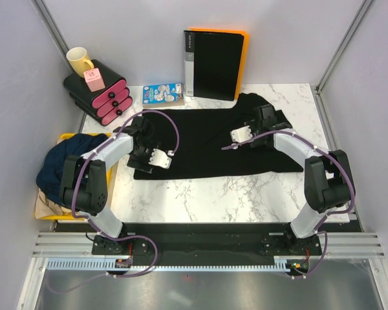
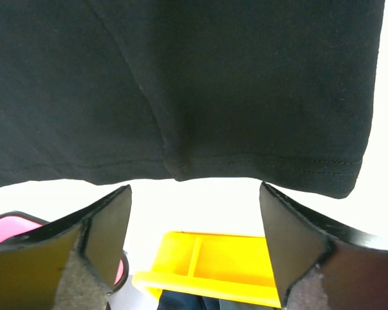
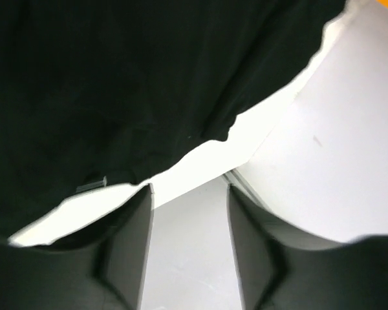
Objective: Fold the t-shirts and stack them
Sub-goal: Fold the tshirt
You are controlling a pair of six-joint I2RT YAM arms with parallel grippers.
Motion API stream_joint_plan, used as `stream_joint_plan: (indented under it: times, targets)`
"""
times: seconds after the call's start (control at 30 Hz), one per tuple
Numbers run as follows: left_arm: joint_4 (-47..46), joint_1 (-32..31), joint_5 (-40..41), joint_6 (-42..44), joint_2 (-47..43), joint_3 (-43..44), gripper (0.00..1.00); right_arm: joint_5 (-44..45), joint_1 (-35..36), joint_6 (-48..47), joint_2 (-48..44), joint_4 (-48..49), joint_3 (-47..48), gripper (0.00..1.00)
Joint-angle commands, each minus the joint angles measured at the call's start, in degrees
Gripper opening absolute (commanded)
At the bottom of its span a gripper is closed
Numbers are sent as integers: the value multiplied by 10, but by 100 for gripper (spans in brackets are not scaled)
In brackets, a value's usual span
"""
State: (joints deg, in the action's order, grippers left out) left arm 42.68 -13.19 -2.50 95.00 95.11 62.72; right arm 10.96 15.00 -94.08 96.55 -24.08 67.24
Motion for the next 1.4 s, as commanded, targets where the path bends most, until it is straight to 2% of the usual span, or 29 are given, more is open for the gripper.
stream_joint_plan:
  times: [0.0,0.07,0.17,0.23,0.27,0.3,0.37,0.4,0.47,0.5,0.63,0.67,0.87,1.07,1.37]
  targets:
    - [-8,4,5,-9,-15,-7,90,46,17,53,19,232,-37,65]
    - [-7,4,6,-10,-21,-10,91,81,18,68,28,292,-43,66]
    - [-7,4,7,-11,-31,-14,91,126,14,111,34,287,-21,66]
    - [-7,4,7,-11,-40,-17,92,130,4,143,27,194,15,64]
    - [-7,4,7,-10,-51,-22,92,102,-2,184,15,140,32,63]
    - [-7,4,5,-9,-56,-25,92,84,-18,199,9,23,68,62]
    - [-7,4,0,-6,-76,-31,92,39,-37,212,-7,-87,91,61]
    - [-6,4,-7,-6,-82,-32,93,13,-53,207,-16,-161,90,61]
    - [-4,4,-16,-4,-94,-35,93,-1,-68,186,-47,-220,69,60]
    - [-4,4,-26,-3,-104,-37,94,0,-77,156,-60,-243,28,58]
    - [-4,-1,-47,-3,-109,-45,95,13,-89,113,-116,-252,-68,52]
    - [-3,-2,-51,-6,-106,-45,95,11,-88,116,-117,-255,-76,48]
    - [-3,-10,-81,-10,-89,-52,99,-16,-88,157,-95,-283,-73,54]
    - [-4,-16,-80,-5,-54,-59,99,-9,-89,166,-84,-256,-101,59]
    - [-12,-20,-81,-9,-22,-54,99,4,-97,175,-54,-190,-138,61]
